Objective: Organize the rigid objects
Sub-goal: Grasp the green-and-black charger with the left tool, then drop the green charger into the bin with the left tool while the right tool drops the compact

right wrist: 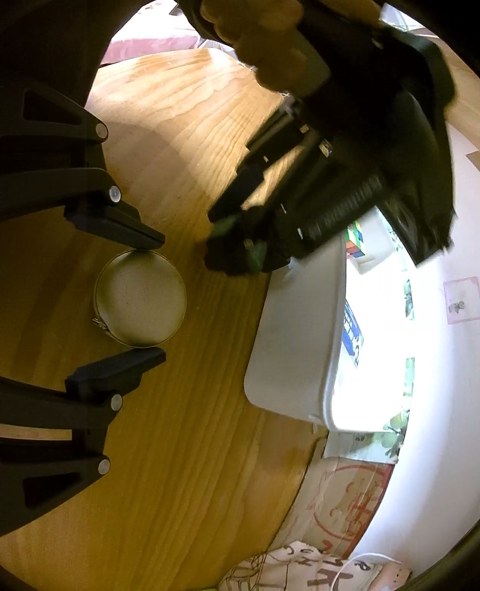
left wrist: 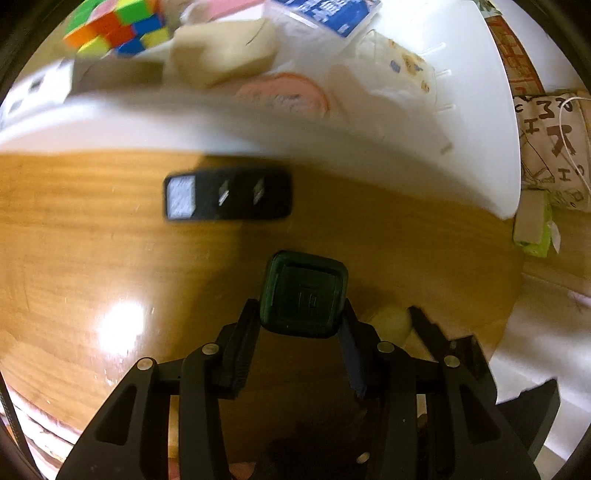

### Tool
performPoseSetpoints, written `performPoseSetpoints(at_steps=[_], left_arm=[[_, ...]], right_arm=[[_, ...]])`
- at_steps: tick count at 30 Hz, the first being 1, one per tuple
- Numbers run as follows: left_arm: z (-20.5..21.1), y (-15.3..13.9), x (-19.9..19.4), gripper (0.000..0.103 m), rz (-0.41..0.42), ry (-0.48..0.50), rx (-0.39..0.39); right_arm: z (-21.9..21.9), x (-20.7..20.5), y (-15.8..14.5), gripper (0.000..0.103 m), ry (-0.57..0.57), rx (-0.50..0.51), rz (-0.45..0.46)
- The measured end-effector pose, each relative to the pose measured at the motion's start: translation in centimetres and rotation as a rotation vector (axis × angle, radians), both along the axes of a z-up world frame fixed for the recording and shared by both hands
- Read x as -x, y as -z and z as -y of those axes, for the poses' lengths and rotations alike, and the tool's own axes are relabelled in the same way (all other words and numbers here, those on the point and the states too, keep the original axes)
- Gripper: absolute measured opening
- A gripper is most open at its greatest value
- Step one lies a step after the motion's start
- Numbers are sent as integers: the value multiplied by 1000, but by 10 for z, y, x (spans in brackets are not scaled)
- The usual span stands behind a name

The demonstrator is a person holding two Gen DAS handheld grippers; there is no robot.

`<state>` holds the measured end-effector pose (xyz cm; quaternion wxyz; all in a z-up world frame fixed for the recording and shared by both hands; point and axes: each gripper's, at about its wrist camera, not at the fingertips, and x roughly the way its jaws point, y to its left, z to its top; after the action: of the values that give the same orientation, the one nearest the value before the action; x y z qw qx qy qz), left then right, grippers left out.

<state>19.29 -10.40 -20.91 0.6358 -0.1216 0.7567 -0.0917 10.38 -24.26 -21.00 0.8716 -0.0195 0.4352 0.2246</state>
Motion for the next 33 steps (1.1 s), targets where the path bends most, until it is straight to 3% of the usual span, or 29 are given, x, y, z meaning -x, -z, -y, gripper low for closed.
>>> performPoseSetpoints(at_steps=[18, 25, 33], left_arm=[[-80, -15, 55, 45, -38, -34, -15], [-105, -50, 61, 45, 18, -16, -35], [-107, -95, 60, 45, 124, 51, -43]], right_arm=[[-4, 9, -35, 56, 141, 25, 50], [-13, 4, -56, 55, 171, 30, 94], [-23, 0, -90, 55, 184, 34, 164]])
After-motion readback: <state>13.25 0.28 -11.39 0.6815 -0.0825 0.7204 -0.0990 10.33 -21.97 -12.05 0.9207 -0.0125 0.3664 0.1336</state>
